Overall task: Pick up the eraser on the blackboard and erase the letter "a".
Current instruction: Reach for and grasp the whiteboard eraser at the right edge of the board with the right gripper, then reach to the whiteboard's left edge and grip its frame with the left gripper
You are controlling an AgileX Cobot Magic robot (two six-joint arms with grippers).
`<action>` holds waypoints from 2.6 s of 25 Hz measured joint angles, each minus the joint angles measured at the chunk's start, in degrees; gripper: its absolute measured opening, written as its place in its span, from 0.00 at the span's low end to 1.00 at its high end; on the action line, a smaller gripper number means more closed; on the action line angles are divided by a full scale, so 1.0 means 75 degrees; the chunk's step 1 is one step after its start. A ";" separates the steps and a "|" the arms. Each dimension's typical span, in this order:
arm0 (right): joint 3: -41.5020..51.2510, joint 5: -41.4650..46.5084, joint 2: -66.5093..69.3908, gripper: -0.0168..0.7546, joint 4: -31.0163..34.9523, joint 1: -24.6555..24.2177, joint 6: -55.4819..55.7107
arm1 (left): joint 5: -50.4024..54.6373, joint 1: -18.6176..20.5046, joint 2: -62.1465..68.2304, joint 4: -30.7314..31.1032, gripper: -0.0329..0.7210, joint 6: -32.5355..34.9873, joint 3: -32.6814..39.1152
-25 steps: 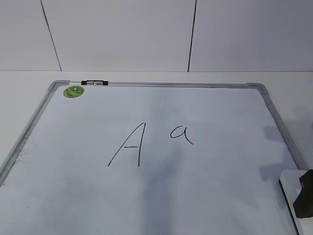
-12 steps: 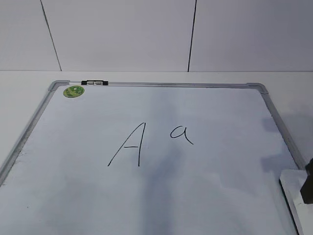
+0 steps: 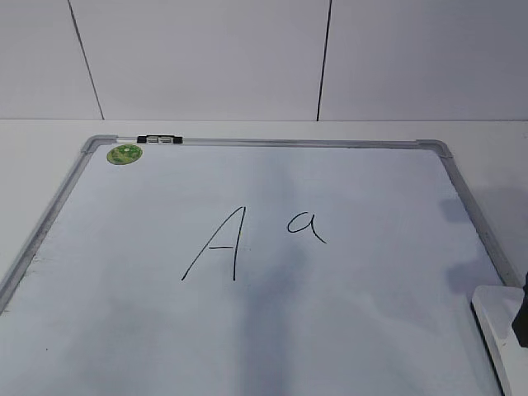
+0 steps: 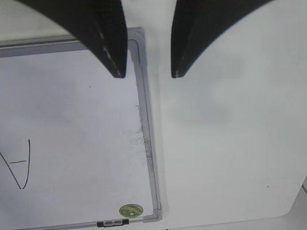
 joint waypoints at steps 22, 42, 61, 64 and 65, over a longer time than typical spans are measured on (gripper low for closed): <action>0.0000 -0.0319 0.1050 0.88 0.0254 0.0006 0.0998 | 0.0000 0.0000 0.0000 0.0000 0.36 0.0000 0.0000; -0.0017 -0.0708 0.1676 0.88 0.0261 0.0023 0.1037 | 0.0000 0.0000 0.0000 0.0000 0.36 0.0000 0.0000; -0.0032 -0.0884 0.1867 0.79 0.0213 0.0023 0.1037 | 0.0000 0.0000 0.0000 0.0000 0.36 0.0000 0.0000; -0.0032 -0.0898 0.1867 0.78 0.0213 0.0023 0.1037 | 0.0000 0.0000 0.0000 0.0000 0.36 0.0000 0.0000; -0.0032 -0.0898 0.1867 0.78 0.0207 0.0023 0.1037 | 0.0000 0.0000 0.0000 0.0000 0.36 0.0000 0.0000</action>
